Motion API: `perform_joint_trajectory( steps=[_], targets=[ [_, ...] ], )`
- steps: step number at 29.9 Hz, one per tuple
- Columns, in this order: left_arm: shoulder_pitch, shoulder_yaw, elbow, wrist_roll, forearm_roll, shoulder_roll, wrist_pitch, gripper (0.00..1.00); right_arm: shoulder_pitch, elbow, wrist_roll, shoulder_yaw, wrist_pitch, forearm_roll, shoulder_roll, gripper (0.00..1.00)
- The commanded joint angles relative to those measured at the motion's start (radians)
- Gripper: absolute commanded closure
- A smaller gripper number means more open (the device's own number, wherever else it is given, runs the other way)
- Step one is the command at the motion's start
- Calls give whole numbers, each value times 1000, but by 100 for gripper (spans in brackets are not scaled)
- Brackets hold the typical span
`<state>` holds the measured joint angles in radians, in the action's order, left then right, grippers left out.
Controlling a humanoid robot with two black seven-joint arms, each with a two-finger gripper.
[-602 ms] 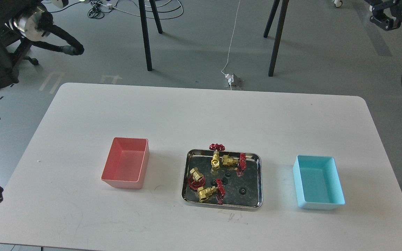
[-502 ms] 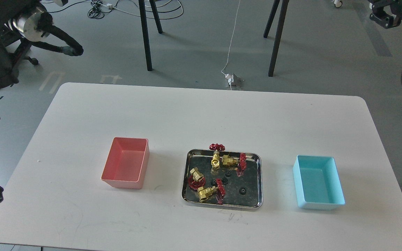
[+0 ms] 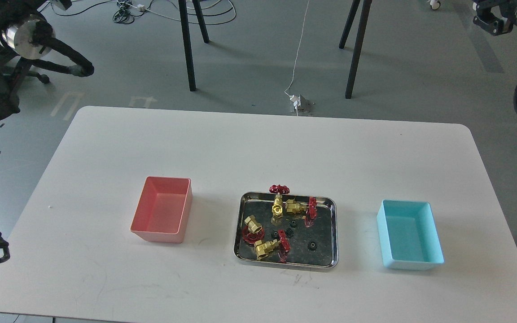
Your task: Place valve in pink box and gear in blue box
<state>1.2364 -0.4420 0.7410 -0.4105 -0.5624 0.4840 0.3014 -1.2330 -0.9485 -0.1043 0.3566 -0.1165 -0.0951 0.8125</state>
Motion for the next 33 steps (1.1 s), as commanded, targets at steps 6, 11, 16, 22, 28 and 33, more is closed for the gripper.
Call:
perform_joint_trajectory(
  steps=[6, 11, 16, 22, 28, 33],
  targets=[
    [-178, 8, 268, -30, -348, 126, -21, 0, -25, -3, -3, 24, 0, -2, 7, 1],
    [-346, 8, 477, -24, -891, 194, -383, 2, -49, 2, 2, 25, 1, -2, 5, 1],
    [-469, 8, 505, 19, -1298, 183, -519, 2, -62, 2, 2, 25, 11, -2, 5, 1],
    [-594, 41, 505, 64, -1619, 99, -653, 0, -75, 5, 3, 25, 8, -2, 10, 1],
    [-690, 62, 494, 196, -1619, 21, -688, 0, -105, 5, 9, 22, 1, -46, 16, 1],
    [-701, 150, 448, 206, -1619, -45, -688, 0, -117, 5, 9, 22, 1, -80, 20, 1]
  ],
)
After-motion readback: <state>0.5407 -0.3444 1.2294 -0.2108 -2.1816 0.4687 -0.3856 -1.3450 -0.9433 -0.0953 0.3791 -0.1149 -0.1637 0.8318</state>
